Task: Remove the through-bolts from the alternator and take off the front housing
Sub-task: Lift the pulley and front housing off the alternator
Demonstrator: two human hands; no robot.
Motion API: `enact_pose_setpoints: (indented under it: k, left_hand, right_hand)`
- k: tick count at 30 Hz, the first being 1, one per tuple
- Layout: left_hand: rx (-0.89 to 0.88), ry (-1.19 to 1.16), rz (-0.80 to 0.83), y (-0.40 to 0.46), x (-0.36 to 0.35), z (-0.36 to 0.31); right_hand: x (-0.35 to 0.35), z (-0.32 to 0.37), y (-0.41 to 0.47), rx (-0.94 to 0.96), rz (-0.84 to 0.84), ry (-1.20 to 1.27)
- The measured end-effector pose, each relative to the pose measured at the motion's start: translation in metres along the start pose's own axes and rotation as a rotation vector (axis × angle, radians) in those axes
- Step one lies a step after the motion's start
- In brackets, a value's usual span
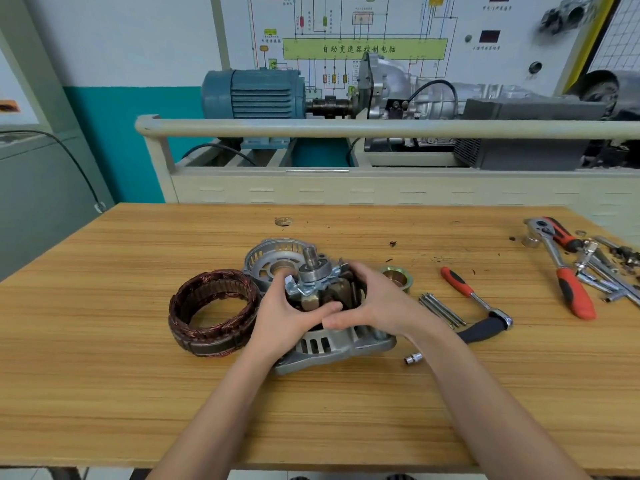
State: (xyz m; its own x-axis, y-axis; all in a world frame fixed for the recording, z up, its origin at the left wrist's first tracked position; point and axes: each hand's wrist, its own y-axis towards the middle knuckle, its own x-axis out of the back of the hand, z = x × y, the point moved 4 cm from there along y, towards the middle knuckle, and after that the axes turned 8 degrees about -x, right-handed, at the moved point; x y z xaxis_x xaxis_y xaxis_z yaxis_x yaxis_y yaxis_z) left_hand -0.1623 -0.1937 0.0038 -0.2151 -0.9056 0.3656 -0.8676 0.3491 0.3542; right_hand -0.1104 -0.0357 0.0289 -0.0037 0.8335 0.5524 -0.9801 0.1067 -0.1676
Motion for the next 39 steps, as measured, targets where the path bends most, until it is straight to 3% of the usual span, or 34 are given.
enact_pose_setpoints:
  k: [5, 16, 29, 39]
  left_hand:
    - [-0.037, -0.012, -0.02, -0.008, 0.005, 0.003]
    - [-0.247, 0.001, 0.103, -0.021, -0.003, -0.025]
    - [-0.23, 0.064, -0.032, -0.024, -0.004, -0.036]
    - [-0.293, 0.058, 0.064, -0.028, -0.004, -0.036]
  right_hand:
    - [-0.011, 0.001, -0.014, 0.021, -0.095, -0.06]
    - [-0.026, -0.017, -0.045, 0.198, -0.273, -0.057]
    - [-0.028, -0.017, -0.049, 0.215, -0.373, -0.065]
    - [-0.035, -0.023, -0.056, 0.231, -0.456, -0.097]
